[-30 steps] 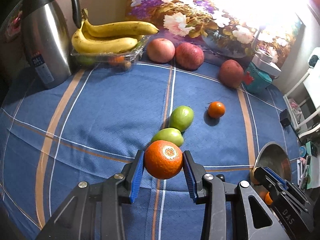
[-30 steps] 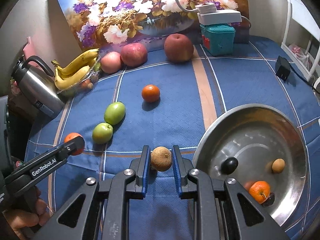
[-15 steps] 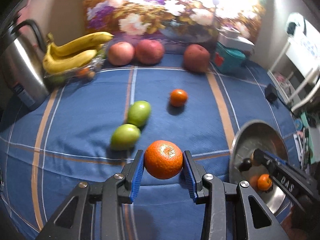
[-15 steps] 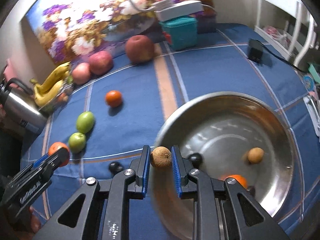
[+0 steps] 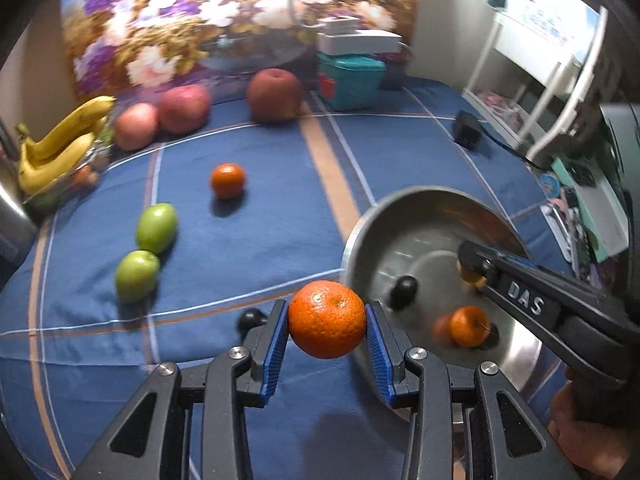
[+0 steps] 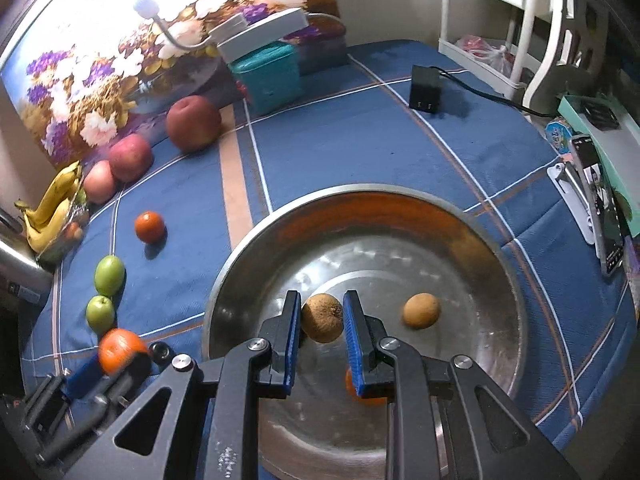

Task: Organize fruits
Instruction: 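Carry the orange with the left tool while the right tool carries the kiwi over the bowl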

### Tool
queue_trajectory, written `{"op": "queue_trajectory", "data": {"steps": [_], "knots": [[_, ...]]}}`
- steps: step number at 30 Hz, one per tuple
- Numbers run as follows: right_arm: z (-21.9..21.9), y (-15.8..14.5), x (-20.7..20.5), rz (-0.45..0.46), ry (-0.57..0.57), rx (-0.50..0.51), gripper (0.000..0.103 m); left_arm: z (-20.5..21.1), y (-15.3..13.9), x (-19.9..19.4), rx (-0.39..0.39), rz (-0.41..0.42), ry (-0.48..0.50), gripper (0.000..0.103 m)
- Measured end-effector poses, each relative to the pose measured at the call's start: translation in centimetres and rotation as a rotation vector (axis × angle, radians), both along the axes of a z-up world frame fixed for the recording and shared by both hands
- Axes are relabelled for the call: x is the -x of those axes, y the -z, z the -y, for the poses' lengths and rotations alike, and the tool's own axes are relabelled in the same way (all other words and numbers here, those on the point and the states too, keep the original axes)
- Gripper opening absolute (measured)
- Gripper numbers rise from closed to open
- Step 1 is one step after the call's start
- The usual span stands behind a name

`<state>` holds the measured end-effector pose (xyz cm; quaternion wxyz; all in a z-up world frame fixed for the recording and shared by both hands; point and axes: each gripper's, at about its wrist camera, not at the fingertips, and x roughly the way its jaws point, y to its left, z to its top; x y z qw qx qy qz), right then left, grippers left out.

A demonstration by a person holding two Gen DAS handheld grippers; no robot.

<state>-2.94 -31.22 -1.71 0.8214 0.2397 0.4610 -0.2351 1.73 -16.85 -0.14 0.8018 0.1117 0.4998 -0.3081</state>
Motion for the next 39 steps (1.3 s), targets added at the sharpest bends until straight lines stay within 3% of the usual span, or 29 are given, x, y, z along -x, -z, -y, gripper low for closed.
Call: {"op": "queue_trajectory", "data": {"steps": [8,39], "knots": [[0.8,-0.4,0.8,0.011,0.029,-0.003,0.023,1.9,0.5,1.3,0.020,-0.017,0.071,0.041],[0.7,2.4,0.2,-0.074,0.014,-0.063,0.023,3.0,2.5,1.7,-0.008,-0.068,0.093,0.043]]}}
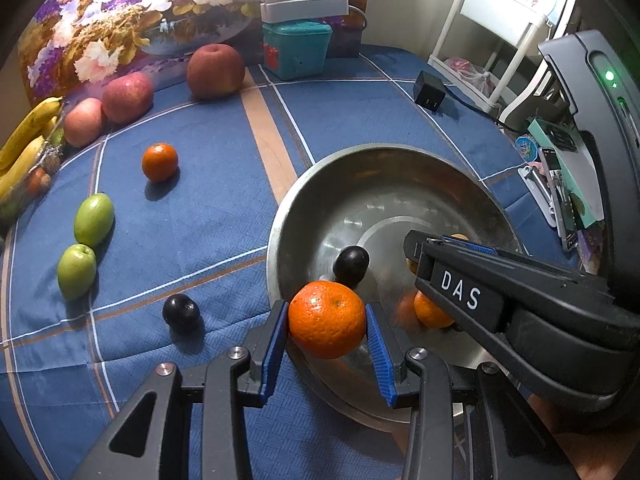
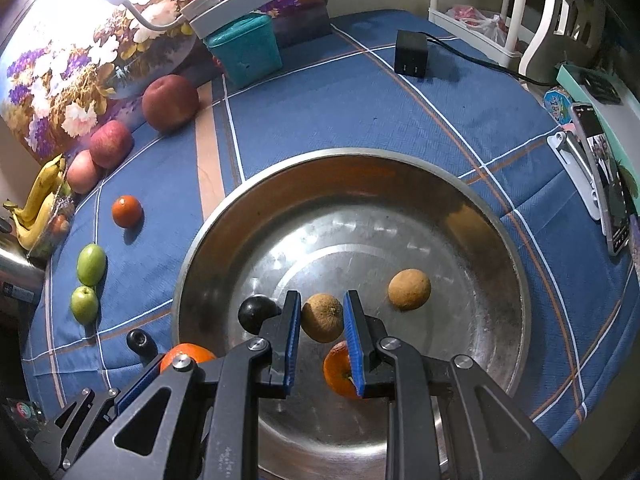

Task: Organize fruits
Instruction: 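Carry the orange with the left tool while the right tool carries the kiwi over the bowl, then open the left tool dropping the orange while the right tool releases the kiwi into the bowl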

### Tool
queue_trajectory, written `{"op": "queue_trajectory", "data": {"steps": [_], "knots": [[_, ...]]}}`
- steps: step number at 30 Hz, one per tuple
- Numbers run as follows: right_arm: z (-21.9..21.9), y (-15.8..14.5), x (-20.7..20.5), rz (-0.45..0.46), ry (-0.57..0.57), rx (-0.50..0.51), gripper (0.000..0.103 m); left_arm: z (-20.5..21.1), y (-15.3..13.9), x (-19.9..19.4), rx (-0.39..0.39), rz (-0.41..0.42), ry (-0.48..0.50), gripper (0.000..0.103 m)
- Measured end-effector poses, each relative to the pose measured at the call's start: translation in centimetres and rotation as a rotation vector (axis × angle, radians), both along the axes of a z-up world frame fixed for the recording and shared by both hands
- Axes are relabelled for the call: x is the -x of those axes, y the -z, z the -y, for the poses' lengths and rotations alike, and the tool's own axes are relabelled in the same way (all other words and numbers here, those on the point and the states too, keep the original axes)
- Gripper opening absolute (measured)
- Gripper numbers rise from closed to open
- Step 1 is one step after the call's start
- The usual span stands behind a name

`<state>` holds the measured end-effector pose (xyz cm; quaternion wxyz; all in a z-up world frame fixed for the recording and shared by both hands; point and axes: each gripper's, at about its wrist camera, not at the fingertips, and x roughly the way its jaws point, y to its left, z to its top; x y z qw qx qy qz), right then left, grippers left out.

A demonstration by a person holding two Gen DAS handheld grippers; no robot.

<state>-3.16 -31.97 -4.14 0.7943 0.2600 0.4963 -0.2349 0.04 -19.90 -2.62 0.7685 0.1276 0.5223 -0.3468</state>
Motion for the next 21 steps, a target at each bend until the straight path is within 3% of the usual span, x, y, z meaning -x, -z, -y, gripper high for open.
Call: {"op": "queue_trajectory", "data": {"steps": [4,8,14,18,21], "knots": [[0.0,0.1,-0.1,-0.009,0.004,0.003,0.023,0.1,0.2,0.0,-0.007,-0.008,0.004,0.043],[0.0,0.2,-0.2,-0.014,-0.001,0.009,0.023,0.0,-0.1,0.1,0.009,-0.004,0.006,0.056],[0.2,0.1,0.0,-0.012,0.012,0.016,0.025,-0.3,-0.3,-0.1,0.017,-0.007,-0.004,0.058],[0.3,-0.1,0.2,-0.001,0.021,0.025,0.047,-0.9,-0.2,-0.7,0.009,-0.018,-0.041,0.064],[0.3,-0.2,0.2,0.005,0.019,0.036,0.056,-1.7,0.1,-1.4,0.001,-0.038,-0.090,0.068]]}}
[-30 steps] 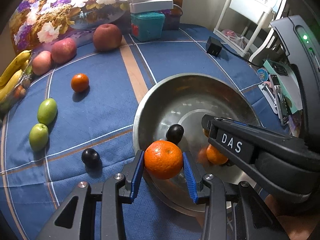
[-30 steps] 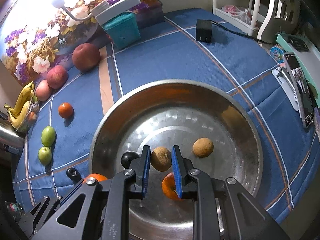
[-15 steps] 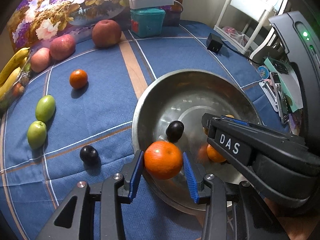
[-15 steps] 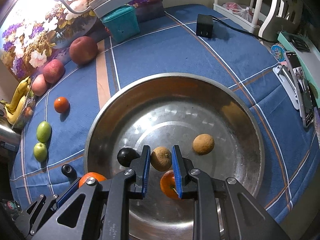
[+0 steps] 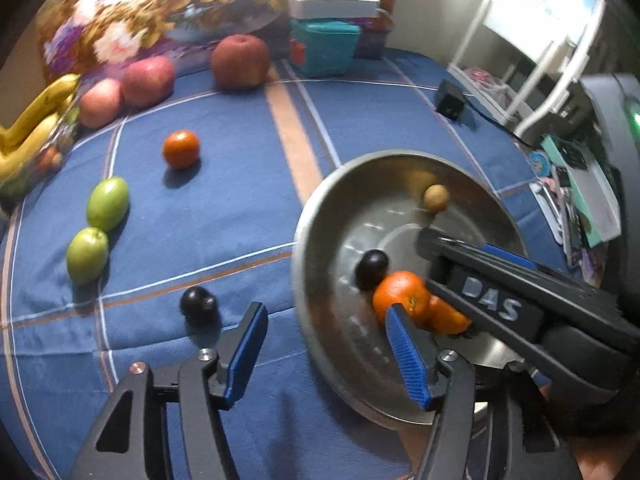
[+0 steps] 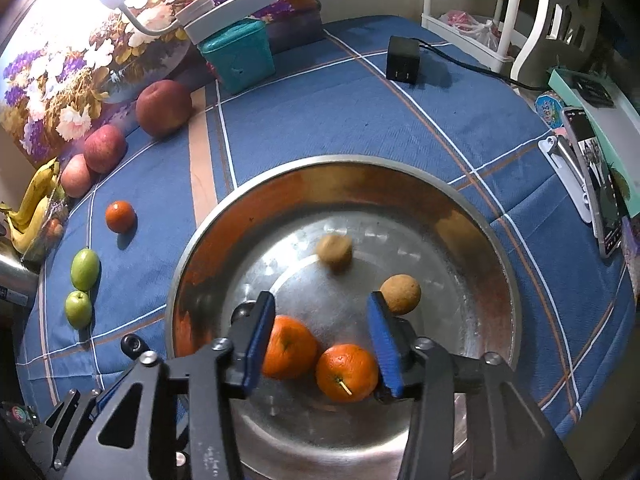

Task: Organize fruits
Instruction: 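Open the left tool dropping the orange while the right tool releases the kiwi into the bowl, then withdraw both open tools and move them back toward the remaining fruits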

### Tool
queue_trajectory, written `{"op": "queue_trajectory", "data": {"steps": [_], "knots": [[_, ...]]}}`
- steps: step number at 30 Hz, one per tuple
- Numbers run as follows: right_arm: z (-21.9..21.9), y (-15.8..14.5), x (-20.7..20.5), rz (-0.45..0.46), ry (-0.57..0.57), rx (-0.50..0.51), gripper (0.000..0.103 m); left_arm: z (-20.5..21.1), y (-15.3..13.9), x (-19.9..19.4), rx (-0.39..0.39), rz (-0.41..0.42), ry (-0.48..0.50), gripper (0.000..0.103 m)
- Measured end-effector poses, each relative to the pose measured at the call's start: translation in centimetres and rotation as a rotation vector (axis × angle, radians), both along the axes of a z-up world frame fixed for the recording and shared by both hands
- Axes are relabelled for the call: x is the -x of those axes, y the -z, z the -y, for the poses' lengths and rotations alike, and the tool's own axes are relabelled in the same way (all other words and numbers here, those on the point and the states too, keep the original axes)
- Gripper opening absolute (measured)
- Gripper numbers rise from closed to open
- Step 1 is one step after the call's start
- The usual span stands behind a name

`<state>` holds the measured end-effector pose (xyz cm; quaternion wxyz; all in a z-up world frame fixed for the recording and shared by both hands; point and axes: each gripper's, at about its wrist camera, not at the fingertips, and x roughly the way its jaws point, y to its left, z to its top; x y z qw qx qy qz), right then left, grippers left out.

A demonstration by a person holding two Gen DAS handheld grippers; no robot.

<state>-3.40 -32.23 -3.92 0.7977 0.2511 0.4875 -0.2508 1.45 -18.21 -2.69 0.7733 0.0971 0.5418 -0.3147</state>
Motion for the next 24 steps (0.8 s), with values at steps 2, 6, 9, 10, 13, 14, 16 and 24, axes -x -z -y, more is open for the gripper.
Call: {"op": "queue_trajectory", "data": {"steps": [2,6,9,10,13,14,16,24], "knots": [[0.0,-0.1,0.0,0.000,0.000,0.009,0.061,-0.7,0.2,-0.5,-0.009,-0.009,-0.034,0.069],[0.1,-0.1,0.0,0.004,0.000,0.010,0.065,-2.2,0.3,-1.5,-0.038,-0.011,-0.109,0.070],[0.1,-0.2,-0.1,0.003,-0.003,0.017,0.065,-3.7,0.3,-2.4,-0.039,-0.013,-0.168,0.072],[0.1,-0.3,-0.1,0.002,-0.005,0.017,0.065,-4.0,0.2,-2.6,-0.036,-0.014,-0.183,0.073],[0.0,-0.4,-0.2,0.000,-0.015,0.019,0.065,-5.7,0.0,-3.5,-0.025,-0.016,-0.242,0.074],[-0.2,-0.5,-0.3,0.000,-0.017,0.018,0.065,-6.3,-0.1,-3.9,-0.023,-0.014,-0.265,0.074],[-0.4,-0.5,-0.4,0.000,-0.027,0.019,0.065,-7.2,-0.2,-4.4,-0.025,-0.009,-0.290,0.075],[-2.5,-0.7,-1.1,0.005,-0.093,0.031,0.065,-11.0,-0.7,-6.4,-0.044,0.019,-0.403,0.076]]}}
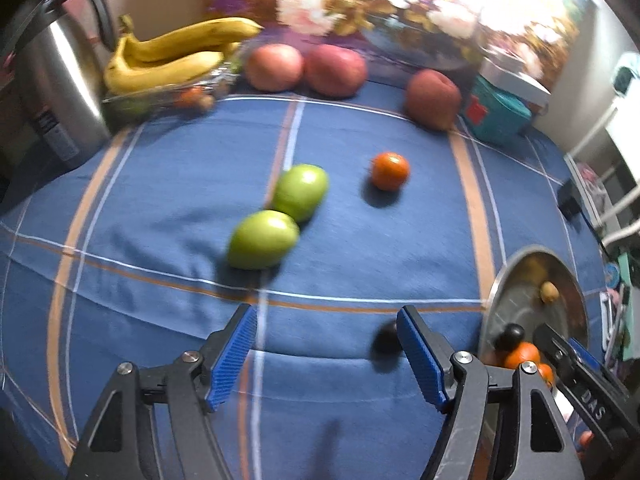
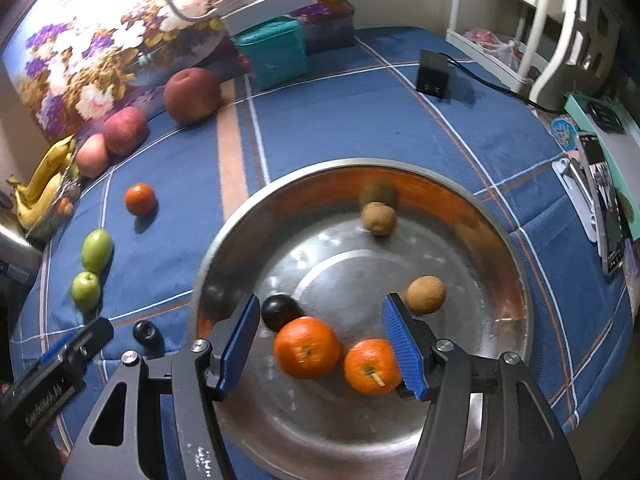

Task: Organize fruits
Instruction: 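Withdraw both open tools and move them back toward the remaining fruits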

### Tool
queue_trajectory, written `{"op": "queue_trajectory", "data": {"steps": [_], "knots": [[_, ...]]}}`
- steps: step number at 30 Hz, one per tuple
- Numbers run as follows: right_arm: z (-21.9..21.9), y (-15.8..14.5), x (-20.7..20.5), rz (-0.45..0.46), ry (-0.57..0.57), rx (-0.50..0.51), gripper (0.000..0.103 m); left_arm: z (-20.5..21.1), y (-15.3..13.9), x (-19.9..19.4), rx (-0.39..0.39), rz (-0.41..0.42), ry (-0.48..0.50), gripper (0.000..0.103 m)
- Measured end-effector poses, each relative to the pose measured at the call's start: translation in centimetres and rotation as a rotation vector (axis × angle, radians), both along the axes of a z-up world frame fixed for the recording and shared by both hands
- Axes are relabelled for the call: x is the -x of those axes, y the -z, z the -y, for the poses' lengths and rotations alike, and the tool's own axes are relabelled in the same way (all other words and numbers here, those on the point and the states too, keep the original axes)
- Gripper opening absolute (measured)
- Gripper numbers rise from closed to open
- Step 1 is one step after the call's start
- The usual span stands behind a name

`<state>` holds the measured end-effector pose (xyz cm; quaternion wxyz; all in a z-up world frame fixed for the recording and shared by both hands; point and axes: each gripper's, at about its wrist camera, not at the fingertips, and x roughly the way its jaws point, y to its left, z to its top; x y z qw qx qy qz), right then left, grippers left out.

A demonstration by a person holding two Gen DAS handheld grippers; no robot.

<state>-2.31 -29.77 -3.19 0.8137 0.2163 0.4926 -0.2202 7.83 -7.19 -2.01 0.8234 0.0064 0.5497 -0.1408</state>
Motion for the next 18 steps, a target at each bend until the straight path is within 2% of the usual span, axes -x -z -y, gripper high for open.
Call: {"op": "queue_trajectory", "data": {"steps": [8,15,16,18], "knots": [[-2.5,-0.9,-0.9,0.011,-0.074,0.033,0.065,-2.7,0.1,-1.2,-0.023,0.007,-0.075,0.078],[-3.4,-1.1,-1.2,0.015,-0.096,0.050,0.064,-3.4,0.0,-1.3,-0.025,0.009,-0.086,0.082],[-3.4,-1.1,-1.2,0.015,-0.096,0.051,0.065,-3.4,0.0,-1.3,-0.029,0.012,-0.083,0.084],[-3.3,-1.1,-1.2,0.019,-0.095,0.055,0.066,-3.1,-0.1,-1.2,-0.051,0.031,-0.073,0.102]]}}
